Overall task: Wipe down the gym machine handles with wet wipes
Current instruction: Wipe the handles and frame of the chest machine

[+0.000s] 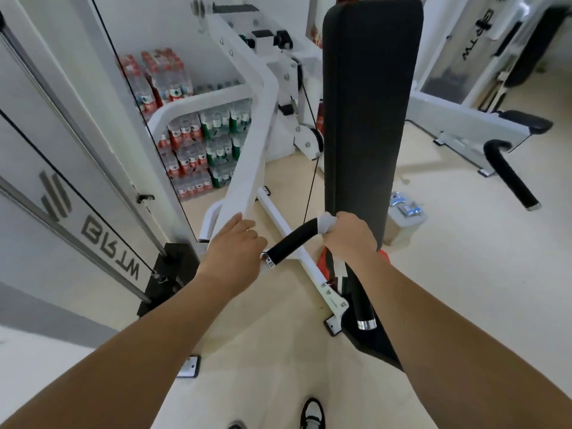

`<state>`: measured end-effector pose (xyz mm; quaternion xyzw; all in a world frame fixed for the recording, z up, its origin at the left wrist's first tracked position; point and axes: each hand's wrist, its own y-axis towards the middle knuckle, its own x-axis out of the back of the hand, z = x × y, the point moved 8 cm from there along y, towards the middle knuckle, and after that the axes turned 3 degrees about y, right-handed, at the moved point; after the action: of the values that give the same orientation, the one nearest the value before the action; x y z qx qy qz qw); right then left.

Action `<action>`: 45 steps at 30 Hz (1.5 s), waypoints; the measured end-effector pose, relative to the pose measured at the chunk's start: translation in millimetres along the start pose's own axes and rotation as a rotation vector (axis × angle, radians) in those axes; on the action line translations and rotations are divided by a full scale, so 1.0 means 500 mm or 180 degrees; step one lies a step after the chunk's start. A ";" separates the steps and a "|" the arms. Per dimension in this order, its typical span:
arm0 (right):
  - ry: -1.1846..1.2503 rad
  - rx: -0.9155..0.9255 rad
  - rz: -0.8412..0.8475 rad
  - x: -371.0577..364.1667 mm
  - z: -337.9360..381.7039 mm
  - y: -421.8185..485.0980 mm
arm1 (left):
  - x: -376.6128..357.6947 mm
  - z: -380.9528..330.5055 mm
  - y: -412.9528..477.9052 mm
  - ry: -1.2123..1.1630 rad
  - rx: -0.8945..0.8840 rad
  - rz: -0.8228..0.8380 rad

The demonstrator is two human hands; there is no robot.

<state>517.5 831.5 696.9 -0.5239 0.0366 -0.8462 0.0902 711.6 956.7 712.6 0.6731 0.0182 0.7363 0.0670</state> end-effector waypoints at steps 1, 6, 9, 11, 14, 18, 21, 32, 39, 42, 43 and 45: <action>0.0264 -0.0118 0.0044 -0.008 -0.019 -0.011 | 0.000 0.001 0.001 0.0010 0.0020 0.0059; 0.0652 -0.0813 0.0103 -0.069 -0.155 -0.145 | 0.002 0.003 0.005 0.0132 0.0054 0.0068; 0.0608 -0.1035 0.0106 -0.080 -0.197 -0.224 | -0.001 0.003 0.006 0.0121 0.0079 0.0086; 0.0583 -0.1096 0.0172 -0.082 -0.203 -0.238 | 0.000 0.001 0.006 0.0052 0.0118 0.0061; 0.0599 -0.1110 0.0186 -0.070 -0.182 -0.193 | 0.001 -0.003 0.010 0.0030 0.0148 0.0184; 0.0896 -0.0927 0.0064 -0.033 -0.088 -0.057 | 0.006 -0.003 0.013 -0.0046 0.0158 0.0221; 0.0867 -0.1028 0.0011 -0.016 -0.047 -0.011 | 0.009 -0.002 0.013 -0.0043 0.0159 0.0162; 0.0824 -0.1110 0.0249 -0.075 -0.190 -0.214 | 0.008 0.002 0.008 -0.0047 0.0236 0.0084; 0.0714 -0.0875 0.0250 -0.054 -0.122 -0.095 | 0.003 0.007 0.015 -0.0157 0.0318 0.0156; 0.0749 -0.0661 0.0087 -0.008 -0.040 -0.020 | 0.012 0.004 0.012 -0.0191 0.0319 0.0125; 0.0592 -0.0547 0.0083 -0.001 -0.021 -0.010 | 0.015 0.003 0.012 -0.0195 0.0319 0.0105; 0.0420 -0.0408 0.0058 -0.008 -0.016 -0.008 | 0.014 0.007 0.010 -0.0227 0.0331 0.0133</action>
<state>511.5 835.7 690.4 -0.4714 0.1014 -0.8739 0.0617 713.9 952.4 720.3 0.7017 0.0400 0.7111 0.0172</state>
